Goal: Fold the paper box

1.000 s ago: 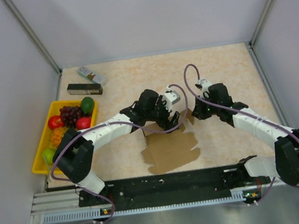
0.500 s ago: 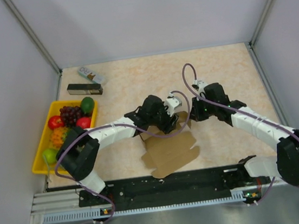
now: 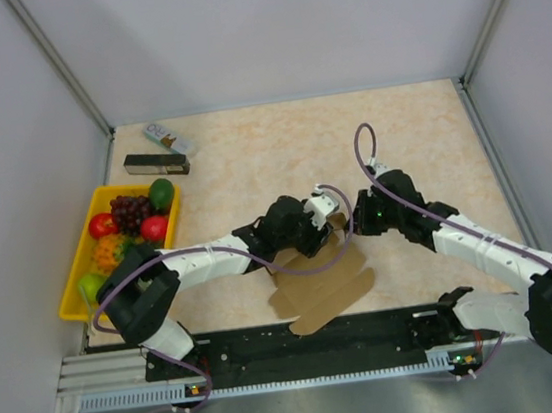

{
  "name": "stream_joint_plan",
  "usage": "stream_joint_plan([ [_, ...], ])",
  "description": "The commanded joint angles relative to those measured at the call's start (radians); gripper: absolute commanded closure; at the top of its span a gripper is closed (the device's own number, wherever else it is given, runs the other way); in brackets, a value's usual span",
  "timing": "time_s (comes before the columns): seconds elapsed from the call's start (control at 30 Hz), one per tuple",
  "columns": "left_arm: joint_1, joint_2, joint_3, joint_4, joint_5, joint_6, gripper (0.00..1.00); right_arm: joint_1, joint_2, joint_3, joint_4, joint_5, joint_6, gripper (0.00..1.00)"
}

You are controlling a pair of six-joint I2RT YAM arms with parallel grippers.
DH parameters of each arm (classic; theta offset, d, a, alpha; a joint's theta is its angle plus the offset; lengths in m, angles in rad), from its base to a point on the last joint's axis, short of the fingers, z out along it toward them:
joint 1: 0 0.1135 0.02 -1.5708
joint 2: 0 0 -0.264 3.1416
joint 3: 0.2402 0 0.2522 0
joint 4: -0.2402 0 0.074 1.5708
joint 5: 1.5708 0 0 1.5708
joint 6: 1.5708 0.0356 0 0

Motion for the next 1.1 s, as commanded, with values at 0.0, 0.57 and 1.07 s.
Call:
stream_joint_plan([
  [0.0, -0.018, -0.009, -0.003, 0.121, -0.043, -0.016, 0.59, 0.043, -0.044, -0.044, 0.097, -0.011, 0.092, 1.00],
  [0.57, -0.015, -0.114, 0.060, -0.013, 0.000, -0.174, 0.01, 0.042, 0.008, 0.019, 0.025, 0.054, -0.145, 1.00],
  [1.07, -0.025, 0.044, 0.346, -0.267, -0.159, -0.432, 0.41, 0.042, -0.020, 0.011, 0.038, 0.054, -0.130, 1.00],
])
